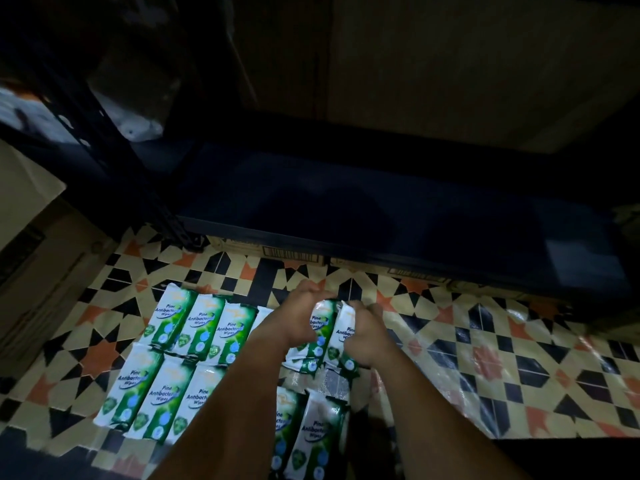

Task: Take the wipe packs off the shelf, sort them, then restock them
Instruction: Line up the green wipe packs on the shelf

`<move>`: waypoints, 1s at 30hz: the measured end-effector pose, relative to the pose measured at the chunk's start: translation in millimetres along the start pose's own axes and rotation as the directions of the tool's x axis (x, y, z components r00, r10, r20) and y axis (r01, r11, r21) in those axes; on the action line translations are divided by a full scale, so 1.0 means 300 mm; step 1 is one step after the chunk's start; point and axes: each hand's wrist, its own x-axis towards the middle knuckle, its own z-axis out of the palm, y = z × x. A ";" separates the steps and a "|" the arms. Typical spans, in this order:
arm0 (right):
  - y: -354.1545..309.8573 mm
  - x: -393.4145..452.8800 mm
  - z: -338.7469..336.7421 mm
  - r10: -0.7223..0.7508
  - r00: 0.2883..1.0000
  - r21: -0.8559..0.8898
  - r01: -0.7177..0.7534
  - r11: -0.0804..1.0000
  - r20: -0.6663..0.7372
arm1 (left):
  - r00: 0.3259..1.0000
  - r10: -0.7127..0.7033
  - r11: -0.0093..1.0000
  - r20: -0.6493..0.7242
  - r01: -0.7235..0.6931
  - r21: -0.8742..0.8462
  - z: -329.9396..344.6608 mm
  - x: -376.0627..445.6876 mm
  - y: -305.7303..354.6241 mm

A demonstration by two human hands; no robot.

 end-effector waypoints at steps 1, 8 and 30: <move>0.005 0.000 -0.004 0.012 1.000 0.032 -0.012 0.999 0.001 | 1.000 -0.005 0.998 -0.022 0.004 -0.056 0.010 -0.001 -0.010; 0.017 -0.009 0.004 0.035 0.999 0.107 -0.037 0.994 0.022 | 0.992 -0.117 0.957 0.054 0.128 -0.259 0.050 -0.010 0.008; -0.340 -0.326 -0.386 -0.262 0.954 0.224 0.290 0.931 -0.145 | 0.965 0.058 0.937 -0.254 -0.140 -0.320 -0.366 -0.276 0.357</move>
